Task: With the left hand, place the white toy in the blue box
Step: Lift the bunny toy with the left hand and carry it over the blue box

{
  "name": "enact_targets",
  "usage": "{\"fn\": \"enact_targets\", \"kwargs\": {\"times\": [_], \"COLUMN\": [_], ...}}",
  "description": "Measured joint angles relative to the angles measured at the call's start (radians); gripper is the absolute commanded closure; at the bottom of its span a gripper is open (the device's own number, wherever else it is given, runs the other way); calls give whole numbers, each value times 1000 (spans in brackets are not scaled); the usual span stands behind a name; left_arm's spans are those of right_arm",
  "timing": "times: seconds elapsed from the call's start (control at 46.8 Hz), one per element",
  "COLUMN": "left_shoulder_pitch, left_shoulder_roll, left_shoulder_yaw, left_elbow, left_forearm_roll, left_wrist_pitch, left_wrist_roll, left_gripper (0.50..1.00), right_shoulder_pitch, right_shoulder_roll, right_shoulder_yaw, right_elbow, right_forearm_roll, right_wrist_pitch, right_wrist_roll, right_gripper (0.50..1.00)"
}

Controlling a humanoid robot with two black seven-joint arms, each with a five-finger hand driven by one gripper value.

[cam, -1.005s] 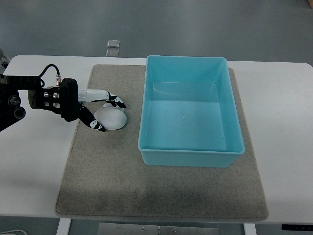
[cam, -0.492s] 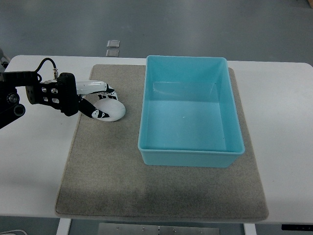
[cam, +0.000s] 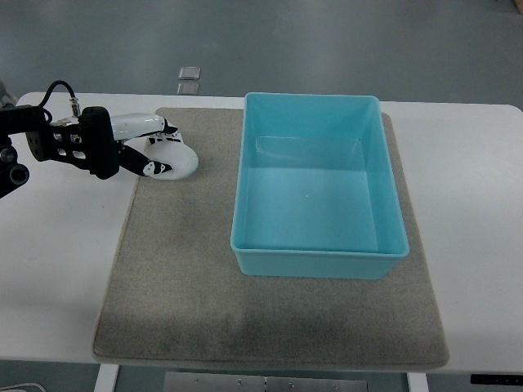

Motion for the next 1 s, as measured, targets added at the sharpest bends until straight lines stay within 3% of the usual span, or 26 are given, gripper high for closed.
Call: {"fn": "enact_targets", "kwargs": {"times": [0.556, 1.005], "left_shoulder_pitch": [-235, -245], "left_shoulder_roll": [10, -163], "left_shoulder_yaw": [9, 18], "left_elbow": [-13, -55], "left_forearm_roll": [22, 60], "left_wrist_pitch": [-1, -5], "left_wrist_roll": [-51, -50], "left_gripper": [1000, 1000], "right_shoulder_pitch": [0, 0], "right_shoulder_roll": [0, 0], "right_shoulder_yaw": [0, 0], "right_elbow": [0, 0], "right_forearm_roll": [0, 0], "right_wrist_pitch": [-1, 0], "right_wrist_roll": [0, 0], "right_gripper": [564, 564]}}
